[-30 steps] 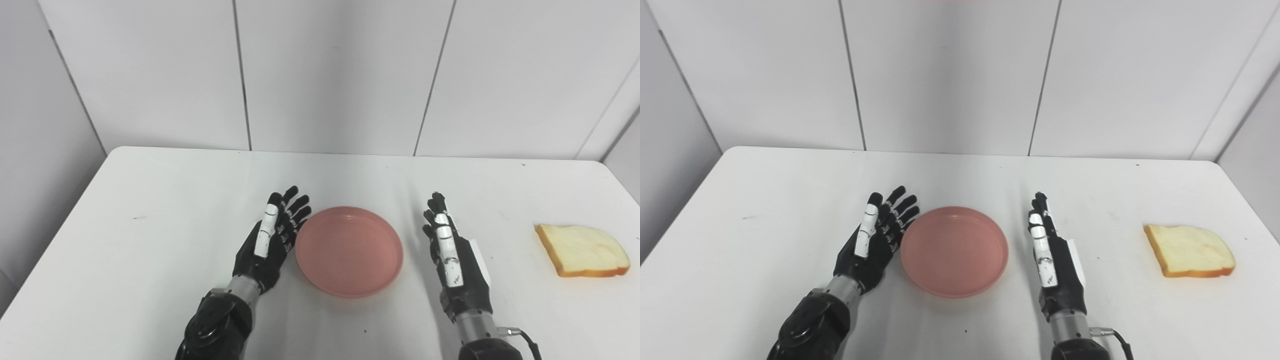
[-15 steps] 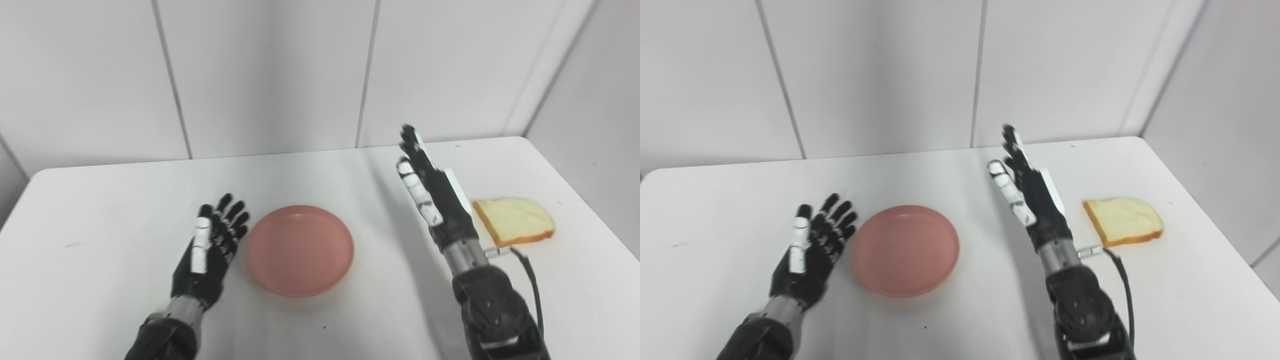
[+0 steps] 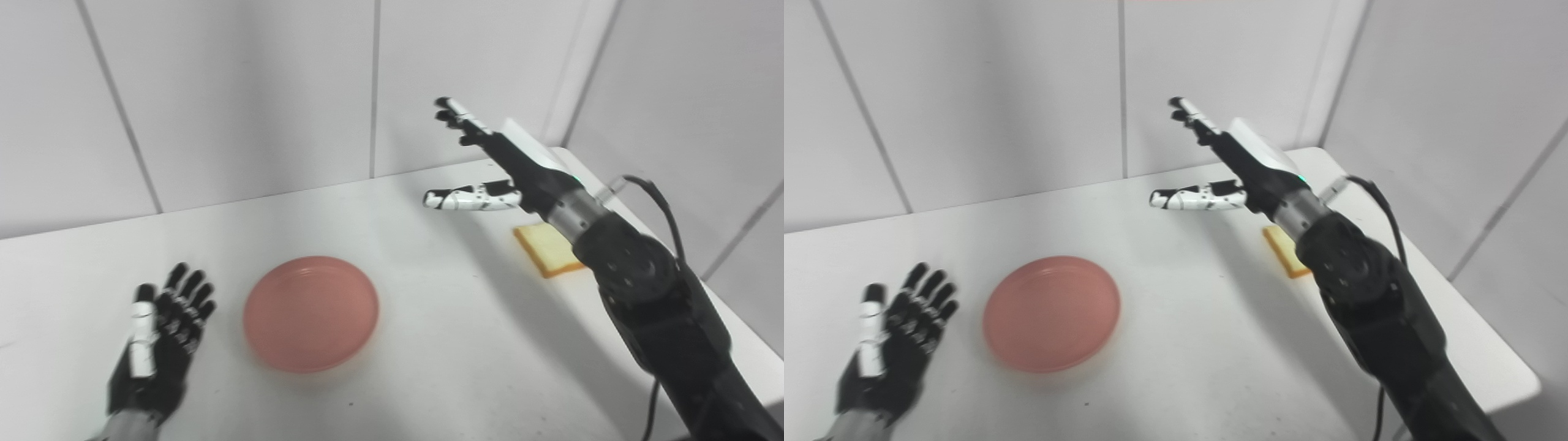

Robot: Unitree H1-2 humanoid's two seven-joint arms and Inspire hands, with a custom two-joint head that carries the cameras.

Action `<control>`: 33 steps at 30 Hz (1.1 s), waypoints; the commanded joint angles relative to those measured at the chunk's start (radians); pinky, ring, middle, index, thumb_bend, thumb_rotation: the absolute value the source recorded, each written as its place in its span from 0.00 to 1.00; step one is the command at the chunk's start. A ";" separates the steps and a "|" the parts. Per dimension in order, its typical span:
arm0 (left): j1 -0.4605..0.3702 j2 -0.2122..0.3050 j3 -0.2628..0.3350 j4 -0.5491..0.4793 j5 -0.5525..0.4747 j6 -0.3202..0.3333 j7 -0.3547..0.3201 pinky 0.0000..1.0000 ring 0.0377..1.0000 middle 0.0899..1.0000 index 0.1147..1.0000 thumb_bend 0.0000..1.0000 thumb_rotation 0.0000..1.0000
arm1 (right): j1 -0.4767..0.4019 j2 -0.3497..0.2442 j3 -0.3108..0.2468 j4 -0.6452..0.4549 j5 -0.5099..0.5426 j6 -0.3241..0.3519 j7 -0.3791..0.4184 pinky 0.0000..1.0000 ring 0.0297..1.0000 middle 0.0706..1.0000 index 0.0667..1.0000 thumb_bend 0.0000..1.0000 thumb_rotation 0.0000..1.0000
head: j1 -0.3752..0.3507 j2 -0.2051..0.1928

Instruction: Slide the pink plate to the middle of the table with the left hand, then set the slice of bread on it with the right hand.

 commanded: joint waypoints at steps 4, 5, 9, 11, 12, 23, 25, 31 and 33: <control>-0.026 0.022 0.027 0.017 -0.030 -0.013 -0.028 0.95 0.93 0.93 0.92 0.75 0.91 | -0.025 -0.106 -0.024 0.030 -0.125 0.002 0.153 0.87 0.95 0.96 0.98 1.00 0.48 | -0.030 0.001; -0.027 0.026 0.031 0.023 -0.034 -0.015 -0.033 0.95 0.93 0.93 0.92 0.74 0.92 | -0.026 -0.111 -0.029 0.043 -0.152 0.002 0.193 0.87 0.96 0.97 0.99 1.00 0.46 | -0.038 -0.001; -0.029 0.031 0.048 0.039 -0.043 -0.011 -0.043 0.92 0.91 0.92 0.91 0.73 0.92 | -0.030 -0.117 -0.048 0.076 -0.248 0.002 0.300 0.87 0.96 0.98 1.00 1.00 0.40 | -0.053 0.000; -0.032 0.032 0.055 0.047 -0.046 -0.009 -0.043 0.93 0.92 0.93 0.92 0.74 0.91 | -0.027 -0.131 -0.053 0.099 -0.253 0.002 0.309 0.88 0.97 0.99 1.00 1.00 0.38 | -0.059 0.004; -0.033 0.033 0.056 0.050 -0.047 -0.010 -0.042 0.91 0.91 0.92 0.91 0.74 0.90 | -0.026 -0.137 -0.054 0.110 -0.251 0.002 0.309 0.88 0.97 0.99 1.00 1.00 0.38 | -0.059 0.004; -0.038 0.049 0.065 0.053 -0.060 0.011 -0.061 0.90 0.90 0.91 0.91 0.77 0.88 | -0.001 -0.279 0.012 0.262 -0.275 -0.038 0.322 0.88 0.98 1.00 1.00 1.00 0.41 | -0.060 0.014; -0.035 0.050 0.064 0.043 -0.059 0.020 -0.053 0.91 0.91 0.92 0.91 0.77 0.88 | -0.002 -0.296 0.030 0.288 -0.270 -0.048 0.318 0.89 0.99 1.00 1.00 1.00 0.40 | -0.060 0.020; -0.028 0.046 0.061 0.026 -0.055 0.029 -0.040 0.89 0.90 0.91 0.90 0.77 0.87 | -0.015 -0.349 0.107 0.334 -0.302 -0.095 0.324 0.94 1.00 1.00 1.00 1.00 0.39 | -0.055 0.023; -0.026 0.045 0.059 0.024 -0.054 0.030 -0.041 0.90 0.90 0.91 0.90 0.77 0.87 | -0.025 -0.362 0.135 0.346 -0.324 -0.083 0.340 0.93 1.00 1.00 1.00 1.00 0.38 | -0.056 0.026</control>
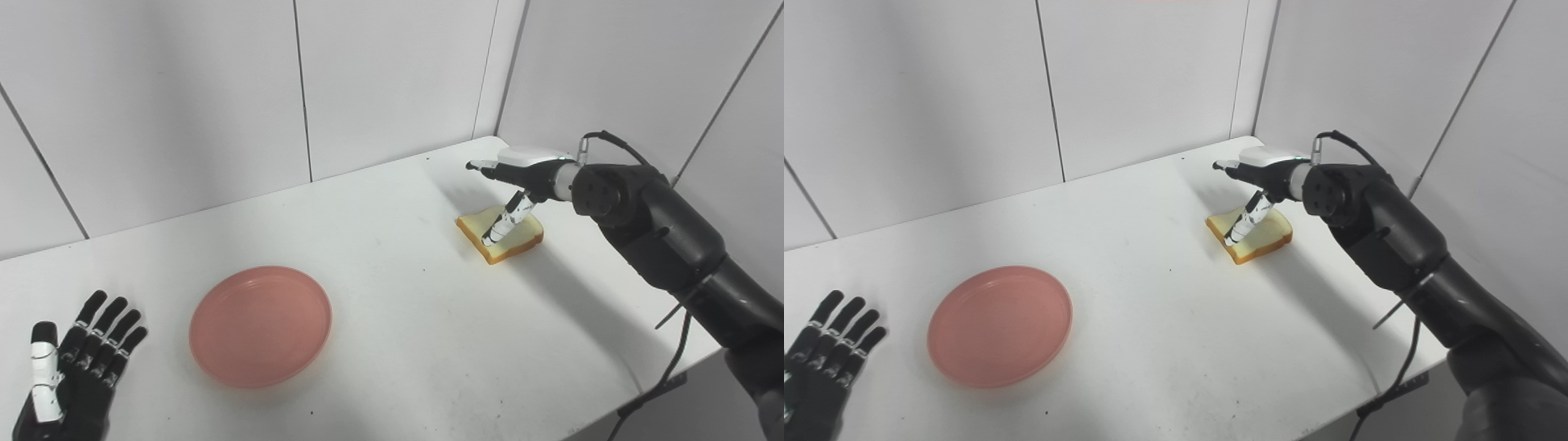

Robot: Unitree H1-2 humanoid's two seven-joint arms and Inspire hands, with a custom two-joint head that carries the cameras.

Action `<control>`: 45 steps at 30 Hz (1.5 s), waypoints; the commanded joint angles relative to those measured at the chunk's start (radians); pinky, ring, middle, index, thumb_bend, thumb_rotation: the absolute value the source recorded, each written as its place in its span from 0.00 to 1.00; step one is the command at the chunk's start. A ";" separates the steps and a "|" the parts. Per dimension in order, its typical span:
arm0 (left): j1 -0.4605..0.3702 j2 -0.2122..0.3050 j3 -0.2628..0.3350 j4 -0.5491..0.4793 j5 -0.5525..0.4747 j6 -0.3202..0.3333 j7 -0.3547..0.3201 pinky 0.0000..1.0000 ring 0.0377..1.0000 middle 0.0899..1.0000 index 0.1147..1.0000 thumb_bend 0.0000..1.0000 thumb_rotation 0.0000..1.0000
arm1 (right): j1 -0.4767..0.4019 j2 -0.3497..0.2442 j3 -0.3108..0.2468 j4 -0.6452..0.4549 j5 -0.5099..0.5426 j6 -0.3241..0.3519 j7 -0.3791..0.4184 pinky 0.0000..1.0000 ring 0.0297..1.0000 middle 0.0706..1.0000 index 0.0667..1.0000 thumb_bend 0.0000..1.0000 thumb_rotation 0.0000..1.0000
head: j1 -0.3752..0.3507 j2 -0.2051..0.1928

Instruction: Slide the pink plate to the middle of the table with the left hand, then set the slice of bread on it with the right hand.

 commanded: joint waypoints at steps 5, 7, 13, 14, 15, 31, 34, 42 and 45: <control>-0.004 0.005 0.001 -0.010 -0.007 0.008 -0.005 0.89 0.90 0.91 0.89 0.77 0.86 | -0.055 -0.071 0.040 0.028 -0.075 -0.007 0.004 0.89 1.00 1.00 1.00 1.00 0.40 | 0.002 0.007; -0.003 0.003 0.004 -0.007 -0.009 0.010 -0.002 0.88 0.89 0.90 0.88 0.78 0.85 | -0.062 -0.070 0.060 0.048 -0.096 -0.013 0.005 0.89 1.00 1.00 1.00 1.00 0.41 | 0.004 0.009; 0.002 0.013 0.001 -0.001 -0.006 0.009 -0.013 0.87 0.89 0.90 0.88 0.78 0.86 | -0.079 -0.058 0.102 0.097 -0.116 -0.093 -0.033 0.99 1.00 1.00 1.00 1.00 0.38 | 0.006 0.017; 0.003 0.013 0.000 -0.003 -0.005 0.011 -0.013 0.88 0.89 0.90 0.88 0.79 0.86 | -0.084 -0.055 0.112 0.107 -0.124 -0.110 -0.043 1.00 1.00 1.00 1.00 1.00 0.38 | 0.005 0.019; 0.004 0.013 0.000 -0.004 -0.004 0.012 -0.012 0.88 0.89 0.90 0.88 0.79 0.85 | -0.087 -0.053 0.118 0.114 -0.129 -0.121 -0.049 1.00 1.00 1.00 1.00 1.00 0.37 | 0.005 0.019; 0.007 0.018 -0.006 0.020 0.003 -0.009 -0.041 0.88 0.89 0.90 0.88 0.81 0.85 | -0.121 -0.041 0.179 0.209 -0.237 -0.263 -0.114 1.00 1.00 1.00 1.00 1.00 0.38 | 0.016 0.032; 0.008 0.015 -0.008 0.019 0.009 -0.014 -0.035 0.88 0.89 0.90 0.88 0.80 0.86 | -0.130 -0.030 0.182 0.235 -0.243 -0.273 -0.120 1.00 1.00 1.00 1.00 1.00 0.38 | 0.020 0.034; 0.011 0.011 -0.007 0.037 0.008 -0.031 -0.037 0.88 0.87 0.89 0.86 0.83 0.82 | -0.139 0.004 0.188 0.312 -0.257 -0.301 -0.163 1.00 1.00 1.00 1.00 1.00 0.39 | 0.022 0.037; 0.012 0.011 -0.007 0.038 0.009 -0.033 -0.038 0.88 0.87 0.89 0.86 0.83 0.82 | -0.136 0.020 0.181 0.321 -0.245 -0.295 -0.164 0.96 1.00 1.00 1.00 1.00 0.37 | 0.022 0.040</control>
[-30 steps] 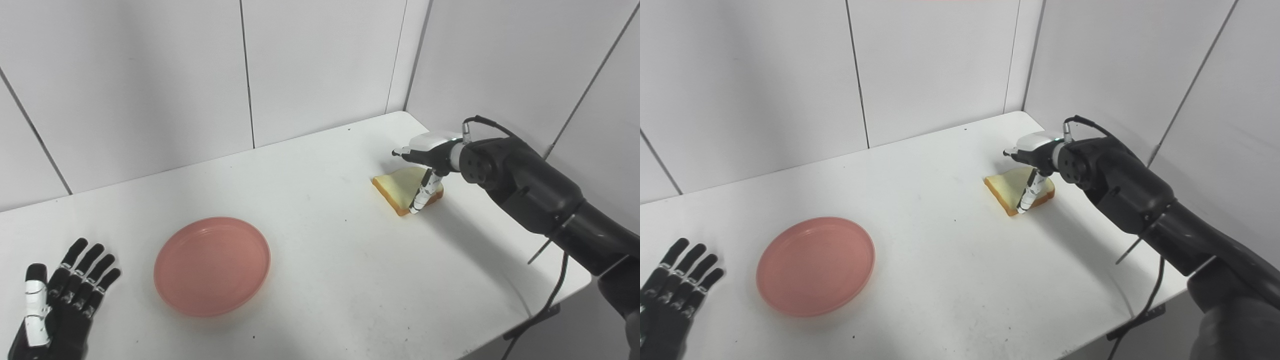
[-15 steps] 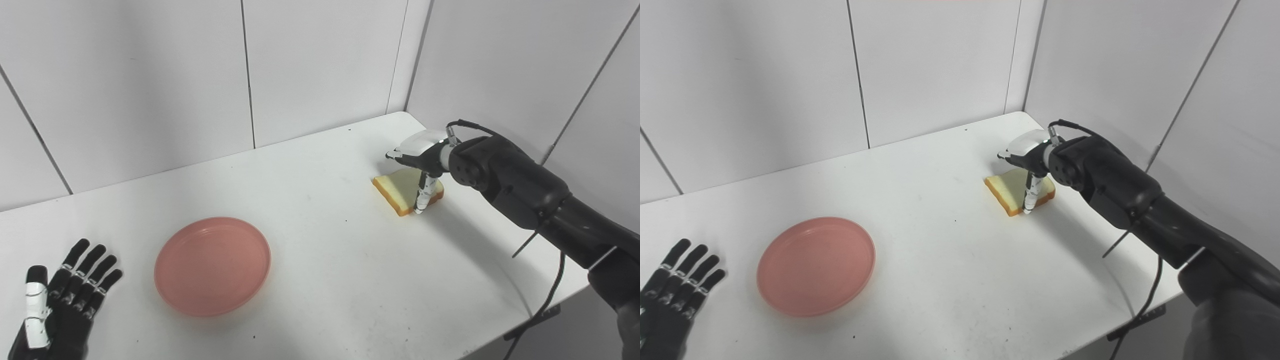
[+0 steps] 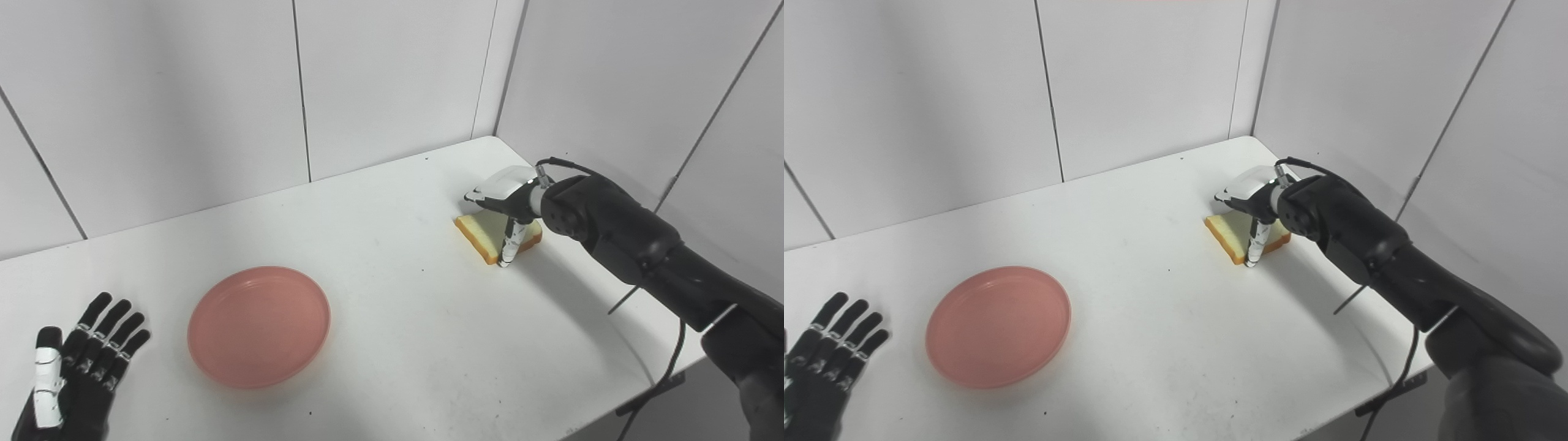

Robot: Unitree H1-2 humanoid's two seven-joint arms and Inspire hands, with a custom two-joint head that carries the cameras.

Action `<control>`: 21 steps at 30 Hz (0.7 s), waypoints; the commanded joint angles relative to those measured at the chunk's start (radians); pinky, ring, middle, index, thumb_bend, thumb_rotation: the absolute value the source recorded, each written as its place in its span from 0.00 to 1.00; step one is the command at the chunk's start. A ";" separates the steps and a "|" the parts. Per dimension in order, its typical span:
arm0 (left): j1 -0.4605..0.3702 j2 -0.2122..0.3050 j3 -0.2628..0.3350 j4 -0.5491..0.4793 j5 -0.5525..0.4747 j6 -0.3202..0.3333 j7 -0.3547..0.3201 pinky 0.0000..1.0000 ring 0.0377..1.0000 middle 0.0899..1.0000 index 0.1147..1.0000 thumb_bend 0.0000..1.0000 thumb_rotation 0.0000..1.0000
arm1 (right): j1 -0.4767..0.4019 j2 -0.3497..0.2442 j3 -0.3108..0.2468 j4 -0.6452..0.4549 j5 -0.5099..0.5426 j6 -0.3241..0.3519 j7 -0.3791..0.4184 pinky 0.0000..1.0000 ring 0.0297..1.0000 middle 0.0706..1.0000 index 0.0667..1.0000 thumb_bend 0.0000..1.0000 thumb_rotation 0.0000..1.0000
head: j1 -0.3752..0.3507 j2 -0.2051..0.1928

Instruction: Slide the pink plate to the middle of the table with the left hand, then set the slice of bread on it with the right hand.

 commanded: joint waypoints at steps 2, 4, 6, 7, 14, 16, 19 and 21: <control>0.007 0.007 -0.002 0.010 0.006 0.004 0.003 0.88 0.88 0.89 0.87 0.83 0.82 | -0.034 -0.010 -0.020 -0.012 0.020 -0.021 -0.024 0.95 1.00 1.00 1.00 1.00 0.37 | -0.001 0.002; 0.007 0.009 -0.001 0.009 0.005 0.005 0.003 0.88 0.87 0.89 0.86 0.84 0.82 | -0.028 -0.002 -0.022 -0.015 0.036 -0.024 -0.029 0.94 1.00 1.00 1.00 1.00 0.36 | 0.001 0.005; 0.008 0.010 0.000 0.006 0.003 0.008 0.002 0.88 0.87 0.89 0.86 0.83 0.82 | -0.026 0.011 -0.024 -0.004 0.054 -0.021 -0.031 0.91 0.99 1.00 1.00 1.00 0.33 | 0.002 0.006; 0.009 0.011 0.000 0.004 0.002 0.010 0.002 0.87 0.87 0.89 0.86 0.83 0.82 | -0.025 0.015 -0.024 -0.001 0.060 -0.020 -0.031 0.91 0.99 1.00 1.00 1.00 0.31 | 0.003 0.007; 0.019 0.012 -0.010 -0.011 0.014 0.011 0.006 0.89 0.88 0.89 0.87 0.82 0.85 | -0.023 0.080 -0.055 0.025 0.079 0.061 -0.050 0.82 0.93 0.98 0.99 1.00 0.17 | 0.009 0.015; 0.018 0.012 -0.010 -0.008 0.014 0.012 0.004 0.89 0.88 0.89 0.87 0.83 0.84 | -0.019 0.092 -0.066 0.019 0.077 0.070 -0.081 0.61 0.76 0.83 0.91 0.95 0.07 | 0.009 0.015; 0.019 0.009 -0.008 -0.016 0.009 0.019 0.006 0.88 0.88 0.89 0.87 0.83 0.83 | -0.010 0.094 -0.090 0.014 0.108 0.042 -0.122 0.53 0.62 0.70 0.78 0.85 0.01 | 0.013 0.016; 0.021 0.007 -0.009 -0.027 0.012 0.023 0.014 0.88 0.88 0.88 0.86 0.83 0.83 | -0.004 0.094 -0.106 0.024 0.130 0.014 -0.160 0.55 0.62 0.69 0.71 0.80 0.00 | 0.014 0.017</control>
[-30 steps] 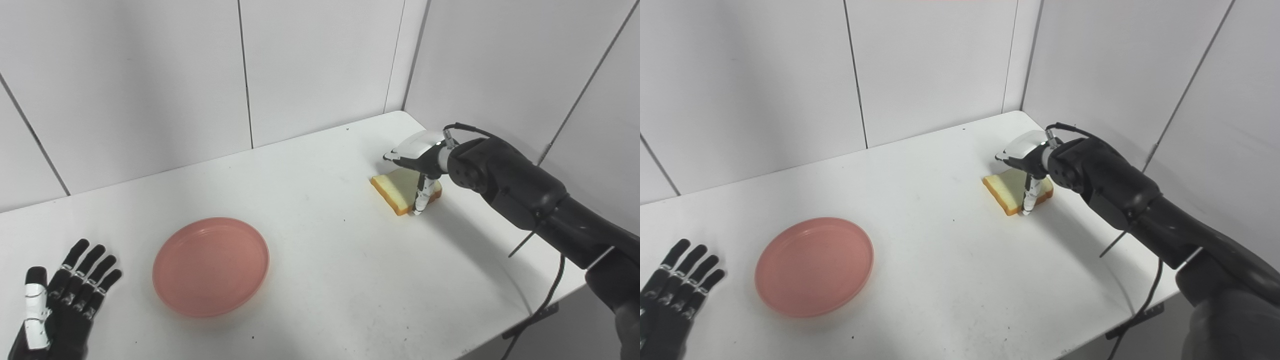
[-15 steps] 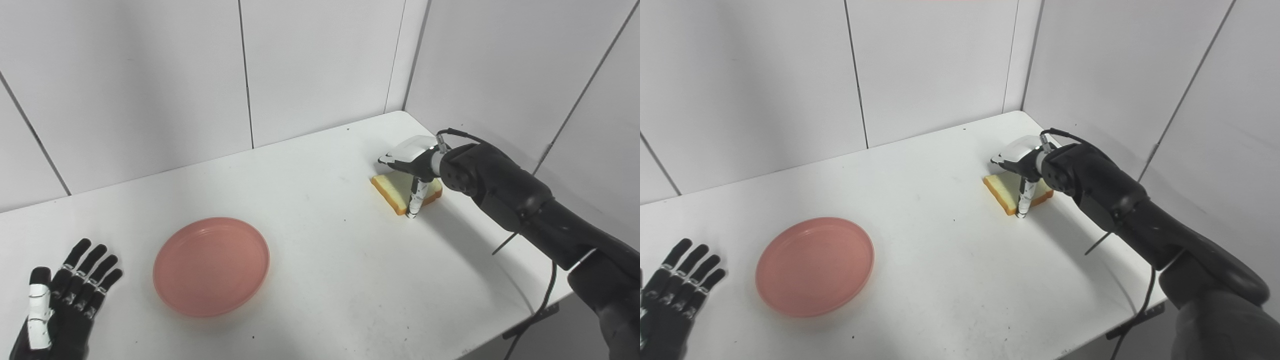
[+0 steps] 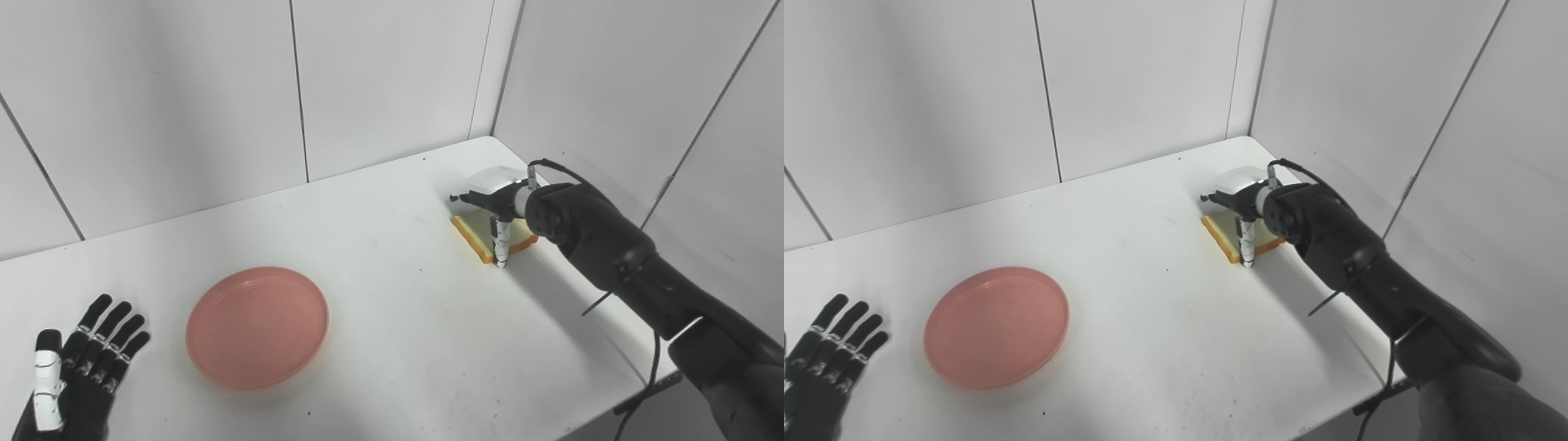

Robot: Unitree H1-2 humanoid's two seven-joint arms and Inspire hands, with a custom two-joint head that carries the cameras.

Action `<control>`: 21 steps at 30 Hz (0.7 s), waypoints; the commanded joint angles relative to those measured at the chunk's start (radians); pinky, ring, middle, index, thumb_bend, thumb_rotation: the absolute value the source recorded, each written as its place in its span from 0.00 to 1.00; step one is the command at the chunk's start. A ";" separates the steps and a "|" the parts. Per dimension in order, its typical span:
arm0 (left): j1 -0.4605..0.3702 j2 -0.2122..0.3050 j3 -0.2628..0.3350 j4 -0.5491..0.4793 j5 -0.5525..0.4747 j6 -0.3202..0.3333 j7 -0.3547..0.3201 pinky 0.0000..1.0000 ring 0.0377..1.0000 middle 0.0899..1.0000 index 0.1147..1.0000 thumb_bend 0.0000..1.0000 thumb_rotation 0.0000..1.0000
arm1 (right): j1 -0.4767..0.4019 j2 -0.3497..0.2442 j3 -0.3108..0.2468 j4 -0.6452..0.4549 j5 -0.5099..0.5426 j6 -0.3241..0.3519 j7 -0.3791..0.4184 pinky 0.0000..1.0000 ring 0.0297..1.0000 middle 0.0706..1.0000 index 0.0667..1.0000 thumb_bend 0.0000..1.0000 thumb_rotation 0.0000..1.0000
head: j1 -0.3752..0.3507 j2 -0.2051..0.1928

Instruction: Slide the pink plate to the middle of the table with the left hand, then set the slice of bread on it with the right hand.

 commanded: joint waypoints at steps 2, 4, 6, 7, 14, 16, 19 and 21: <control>0.010 0.007 -0.004 -0.015 0.008 0.017 0.012 0.87 0.88 0.89 0.86 0.83 0.84 | -0.008 -0.014 -0.027 0.011 0.034 -0.045 -0.071 0.57 0.58 0.64 0.65 0.76 0.00 | 0.002 -0.001; 0.009 0.009 -0.005 -0.014 0.009 0.016 0.011 0.88 0.88 0.89 0.87 0.83 0.84 | -0.010 -0.014 -0.023 0.022 0.037 -0.053 -0.092 0.54 0.48 0.56 0.52 0.58 0.03 | 0.003 -0.002; 0.008 0.011 -0.006 -0.011 0.007 0.015 0.007 0.88 0.88 0.89 0.87 0.83 0.85 | -0.018 -0.013 -0.015 0.032 0.029 -0.040 -0.097 0.51 0.41 0.50 0.49 0.53 0.01 | 0.004 -0.006; 0.008 0.011 -0.005 -0.011 0.004 0.017 0.005 0.89 0.88 0.89 0.87 0.82 0.85 | -0.020 -0.013 -0.013 0.032 0.029 -0.035 -0.095 0.49 0.40 0.50 0.48 0.52 0.00 | 0.004 -0.007; 0.012 0.006 -0.005 -0.018 0.009 0.022 0.016 0.89 0.88 0.89 0.87 0.81 0.85 | -0.029 -0.015 -0.003 0.039 0.016 -0.007 -0.088 0.41 0.37 0.46 0.52 0.51 0.00 | 0.012 -0.008; 0.013 0.004 -0.006 -0.021 0.012 0.021 0.021 0.88 0.88 0.89 0.87 0.82 0.85 | -0.024 -0.013 -0.008 0.038 0.014 -0.007 -0.102 0.41 0.38 0.47 0.51 0.51 0.00 | 0.015 -0.010; 0.013 0.003 -0.010 -0.018 0.014 0.013 0.019 0.88 0.88 0.89 0.87 0.82 0.85 | -0.020 -0.013 -0.025 0.035 0.026 -0.006 -0.119 0.43 0.39 0.48 0.49 0.51 0.00 | 0.019 -0.013; 0.012 0.001 -0.011 -0.012 0.014 0.009 0.018 0.89 0.89 0.89 0.88 0.82 0.86 | -0.021 -0.017 -0.033 0.030 0.028 -0.003 -0.128 0.44 0.39 0.48 0.48 0.51 0.00 | 0.025 -0.017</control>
